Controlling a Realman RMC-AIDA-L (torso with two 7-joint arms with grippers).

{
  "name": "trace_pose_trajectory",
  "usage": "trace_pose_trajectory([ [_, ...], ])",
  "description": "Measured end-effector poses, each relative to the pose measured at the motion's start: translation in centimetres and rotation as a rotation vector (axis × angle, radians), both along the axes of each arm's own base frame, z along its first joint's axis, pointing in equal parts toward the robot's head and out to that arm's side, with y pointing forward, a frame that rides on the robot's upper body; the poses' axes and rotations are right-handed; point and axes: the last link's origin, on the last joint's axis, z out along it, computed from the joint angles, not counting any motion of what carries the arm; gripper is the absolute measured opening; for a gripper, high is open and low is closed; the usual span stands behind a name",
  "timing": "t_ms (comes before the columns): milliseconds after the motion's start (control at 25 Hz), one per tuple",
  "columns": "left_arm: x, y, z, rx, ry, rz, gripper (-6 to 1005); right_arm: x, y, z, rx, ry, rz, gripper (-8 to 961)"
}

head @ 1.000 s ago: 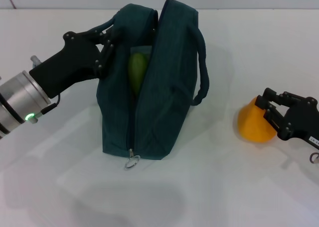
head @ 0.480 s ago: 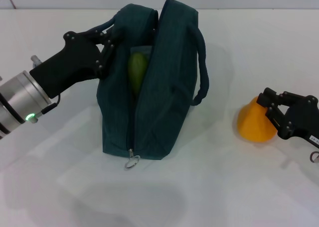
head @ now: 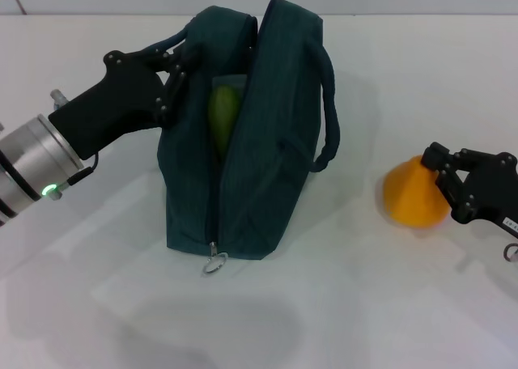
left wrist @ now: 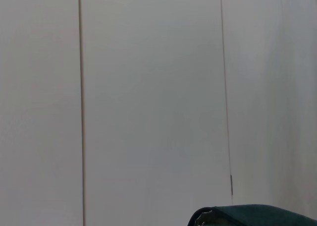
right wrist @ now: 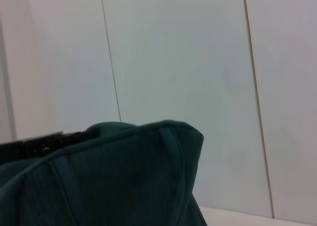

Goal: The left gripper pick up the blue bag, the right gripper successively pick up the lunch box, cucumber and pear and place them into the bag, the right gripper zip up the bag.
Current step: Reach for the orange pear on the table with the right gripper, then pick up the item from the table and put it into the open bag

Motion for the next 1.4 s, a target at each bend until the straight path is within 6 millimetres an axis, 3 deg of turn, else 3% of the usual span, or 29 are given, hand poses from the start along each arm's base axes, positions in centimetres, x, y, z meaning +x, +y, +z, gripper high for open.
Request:
trace_pose_trajectory([
  [240,0.6,-0.6,0.4,-0.018,-0.034,-0.055,43,-0.3,0.2,0.5,0.029,0.022,0.016,31],
  [520,0.8,-1.1,0.9,-0.015,-0.05,-0.087,44,-3.2,0.3,2.3,0.056,0.144,0.167,36],
  [920,0.7,-1.0,0.9,-0.01,-0.036,-0.087,44,-10.7,5.3,4.6,0.028,0.3,0.35,46],
  [1200,0.9,-1.0,0.8,-0.012,-0.037,-0.091,43,-17.3,9.3,4.3,-0.068,0.333,0.439,54],
  [1400,1.1,-0.9,0.7,-0.013,-0.039,-0.097,43,-19.9,11.1,2.9,-0.138,0.283,0.415,59],
])
